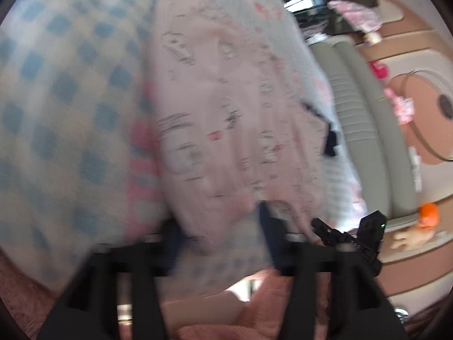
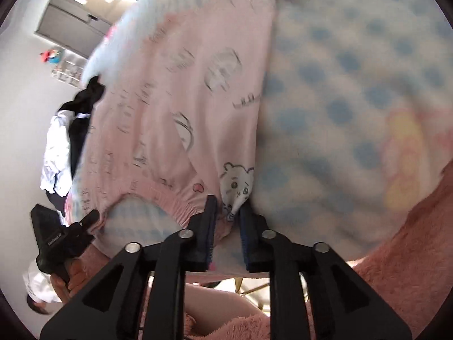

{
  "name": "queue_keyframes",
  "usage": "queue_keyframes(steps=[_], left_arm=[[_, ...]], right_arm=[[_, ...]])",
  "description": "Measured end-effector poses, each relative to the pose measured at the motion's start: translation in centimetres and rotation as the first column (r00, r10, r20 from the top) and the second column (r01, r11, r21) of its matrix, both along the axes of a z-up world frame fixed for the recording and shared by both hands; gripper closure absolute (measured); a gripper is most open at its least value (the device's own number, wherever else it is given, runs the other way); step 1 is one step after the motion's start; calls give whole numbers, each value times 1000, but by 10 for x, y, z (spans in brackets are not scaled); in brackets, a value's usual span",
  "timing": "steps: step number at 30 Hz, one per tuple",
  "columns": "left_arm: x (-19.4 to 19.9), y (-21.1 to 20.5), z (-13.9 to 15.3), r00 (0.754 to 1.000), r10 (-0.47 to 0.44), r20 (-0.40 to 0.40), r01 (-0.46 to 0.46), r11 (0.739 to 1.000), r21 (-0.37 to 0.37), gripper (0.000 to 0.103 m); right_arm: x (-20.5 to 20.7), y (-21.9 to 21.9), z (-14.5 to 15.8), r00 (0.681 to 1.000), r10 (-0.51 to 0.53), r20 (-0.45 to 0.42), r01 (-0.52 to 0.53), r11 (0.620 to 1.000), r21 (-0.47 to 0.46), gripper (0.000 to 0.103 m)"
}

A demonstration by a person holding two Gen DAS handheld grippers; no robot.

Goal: Fold clothes
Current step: 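Release the folded pink pants and reposition both grippers over the waistband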

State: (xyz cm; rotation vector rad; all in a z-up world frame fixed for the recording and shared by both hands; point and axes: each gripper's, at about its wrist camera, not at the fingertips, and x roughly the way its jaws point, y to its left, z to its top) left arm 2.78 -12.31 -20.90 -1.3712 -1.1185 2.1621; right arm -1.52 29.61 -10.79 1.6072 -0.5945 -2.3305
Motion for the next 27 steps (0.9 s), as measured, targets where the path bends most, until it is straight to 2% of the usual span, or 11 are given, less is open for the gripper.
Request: queue_keyframes(steps=[1,2,4,6,9,13,15,18,20,23,27], left_arm=[[-3,1,-1,1000,16,2,-15,999,-31,47],[-6,3,-2,999,32,5,-32,997,-65,71],[-11,5,4,999,37,11,-35,985,-167,87],[-4,2,25,998,55,-16,-57,963,-264,87],[8,-12,58,990,101,-100,-131,918,-374,85],[-11,-3,70,974,2,-227,-65,961,-267,73],[-32,17,51,990,-41,-138,-3,954,-300,72],[-30,8,7,989,31,147,34,908,-417,78],[-2,-18,16,989,108,104,-69,944,-322,78],[-5,-28,40,995,80,50,-56,925,-377,63],[-45,-40,57,999,29,-24,-37,899,-436,62]], right_arm=[[1,-2,10,998,-2,-55,4,1000,24,79],[-1,-6,12,998,6,-69,-4,999,37,78],[-8,-17,8,998,33,-60,-30,998,54,78],[-10,-25,3,999,41,-6,-40,993,110,80],[3,-27,32,995,47,-94,-32,987,154,80],[-6,-40,57,976,105,-193,-68,980,186,78],[-27,-60,43,975,159,-156,-133,977,166,78],[-37,-76,44,968,206,-142,-179,967,180,77],[-42,-86,45,963,234,-135,-206,959,193,77],[-50,-100,48,953,276,-124,-247,946,211,74],[-60,-120,52,937,331,-108,-299,925,236,67]])
